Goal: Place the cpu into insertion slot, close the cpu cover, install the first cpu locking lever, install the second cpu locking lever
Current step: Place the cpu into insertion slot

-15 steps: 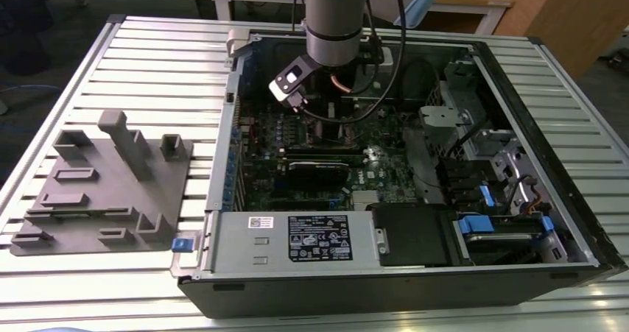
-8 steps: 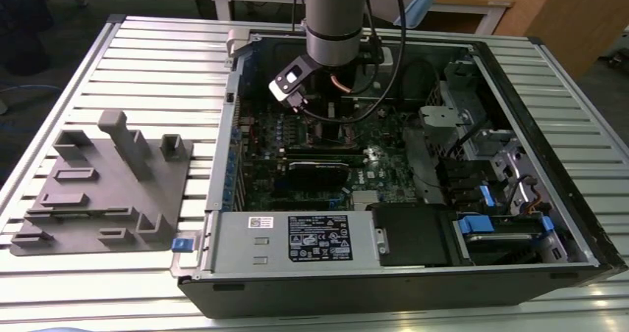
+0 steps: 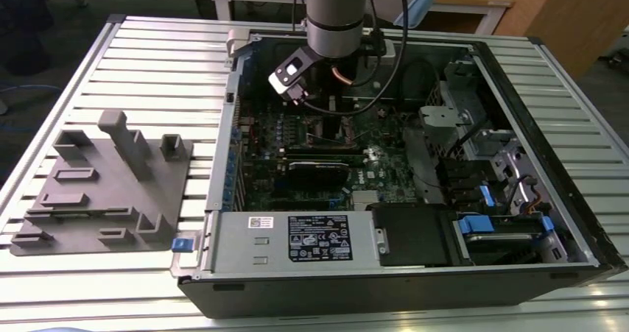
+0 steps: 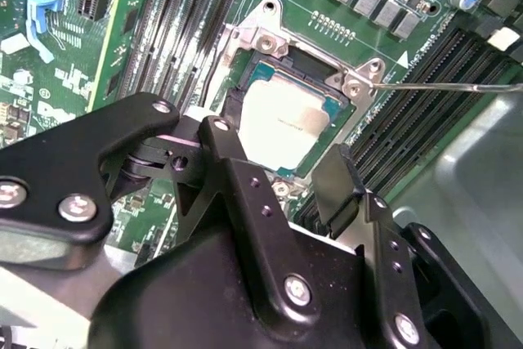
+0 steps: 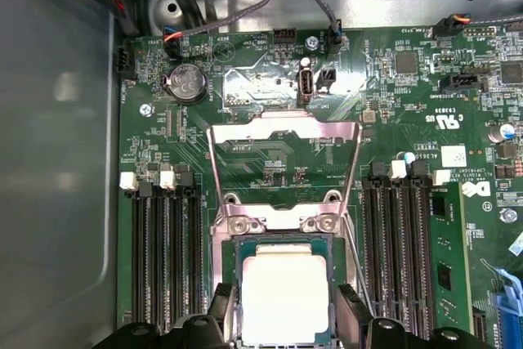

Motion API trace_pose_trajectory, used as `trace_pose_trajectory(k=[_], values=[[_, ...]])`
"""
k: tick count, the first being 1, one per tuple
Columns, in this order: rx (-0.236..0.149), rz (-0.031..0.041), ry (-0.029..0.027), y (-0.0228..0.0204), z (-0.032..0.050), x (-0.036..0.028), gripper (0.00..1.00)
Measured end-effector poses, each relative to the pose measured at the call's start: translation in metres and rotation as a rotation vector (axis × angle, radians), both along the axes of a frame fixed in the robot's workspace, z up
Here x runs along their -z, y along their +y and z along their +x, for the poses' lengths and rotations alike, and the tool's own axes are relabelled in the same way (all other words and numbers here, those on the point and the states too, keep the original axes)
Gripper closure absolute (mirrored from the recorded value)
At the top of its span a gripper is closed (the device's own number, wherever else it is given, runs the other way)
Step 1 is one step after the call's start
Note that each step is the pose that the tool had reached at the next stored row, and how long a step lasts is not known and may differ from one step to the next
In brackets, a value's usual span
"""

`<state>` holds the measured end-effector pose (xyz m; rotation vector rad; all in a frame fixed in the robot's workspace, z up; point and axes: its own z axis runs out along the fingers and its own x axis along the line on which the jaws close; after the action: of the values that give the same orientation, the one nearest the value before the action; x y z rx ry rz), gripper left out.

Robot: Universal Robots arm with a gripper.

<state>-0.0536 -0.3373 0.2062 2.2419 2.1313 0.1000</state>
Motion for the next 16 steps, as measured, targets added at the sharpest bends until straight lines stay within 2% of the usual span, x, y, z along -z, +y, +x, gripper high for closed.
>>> trace_pose_trajectory(k=[8,9,10,12,13,15,16], values=[[0.000,0.0000,0.0000,0.0000,0.0000,-0.0014,0.40],[0.000,0.0000,0.0000,0.0000,0.0000,-0.0015,0.47],[0.000,0.0000,0.0001,0.0000,0.0000,-0.0017,0.47],[0.000,0.0000,0.0000,0.0000,0.0000,-0.0021,0.59],[0.000,-0.0001,0.0001,0.0000,0.0000,-0.0023,0.59],[0.000,0.0000,0.0000,0.0000,0.0000,-0.0026,0.71],[0.000,-0.0001,0.0001,0.0000,0.0000,-0.0027,0.71]])
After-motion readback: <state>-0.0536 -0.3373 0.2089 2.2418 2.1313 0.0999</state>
